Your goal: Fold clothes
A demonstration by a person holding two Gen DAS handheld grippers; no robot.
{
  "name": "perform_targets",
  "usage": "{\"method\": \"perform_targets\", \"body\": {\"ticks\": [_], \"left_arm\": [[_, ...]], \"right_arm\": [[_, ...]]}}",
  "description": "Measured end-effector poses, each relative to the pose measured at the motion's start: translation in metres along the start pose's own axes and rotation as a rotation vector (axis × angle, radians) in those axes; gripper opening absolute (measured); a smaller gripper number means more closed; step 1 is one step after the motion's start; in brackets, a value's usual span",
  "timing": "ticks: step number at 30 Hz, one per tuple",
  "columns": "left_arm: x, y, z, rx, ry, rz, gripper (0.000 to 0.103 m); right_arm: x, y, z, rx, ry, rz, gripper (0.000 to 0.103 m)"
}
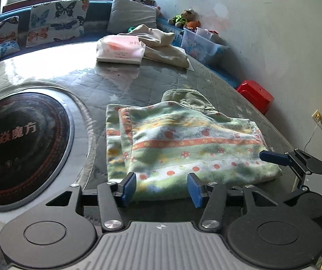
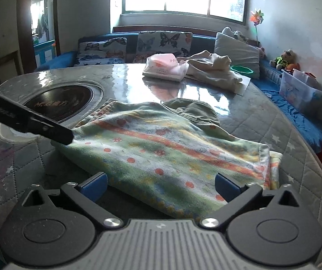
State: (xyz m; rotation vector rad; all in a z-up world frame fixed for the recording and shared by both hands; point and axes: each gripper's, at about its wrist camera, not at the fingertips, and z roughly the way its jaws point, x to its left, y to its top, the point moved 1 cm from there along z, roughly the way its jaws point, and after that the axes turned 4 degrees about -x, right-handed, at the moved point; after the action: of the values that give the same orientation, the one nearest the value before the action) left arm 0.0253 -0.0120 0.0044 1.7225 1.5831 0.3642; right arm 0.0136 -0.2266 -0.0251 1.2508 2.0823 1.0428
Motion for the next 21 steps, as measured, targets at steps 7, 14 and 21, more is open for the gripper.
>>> {"method": "perform_targets", "body": {"ticks": [7, 14, 21], "left_arm": [[-0.001, -0.012, -0.018, -0.050, 0.036, 0.035, 0.073], [-0.010, -0.020, -0.034, -0.120, 0.063, 0.096, 0.094], [-0.013, -0.026, -0.044, -0.146, 0.079, 0.103, 0.103]], "right_arm": [[0.003, -0.001, -0.005, -0.014, -0.046, 0.014, 0.103], [0.002, 0.001, -0.011, -0.042, -0.049, 0.051, 0.103], [0.001, 0.001, -0.023, -0.097, -0.031, 0.085, 0.103]]}}
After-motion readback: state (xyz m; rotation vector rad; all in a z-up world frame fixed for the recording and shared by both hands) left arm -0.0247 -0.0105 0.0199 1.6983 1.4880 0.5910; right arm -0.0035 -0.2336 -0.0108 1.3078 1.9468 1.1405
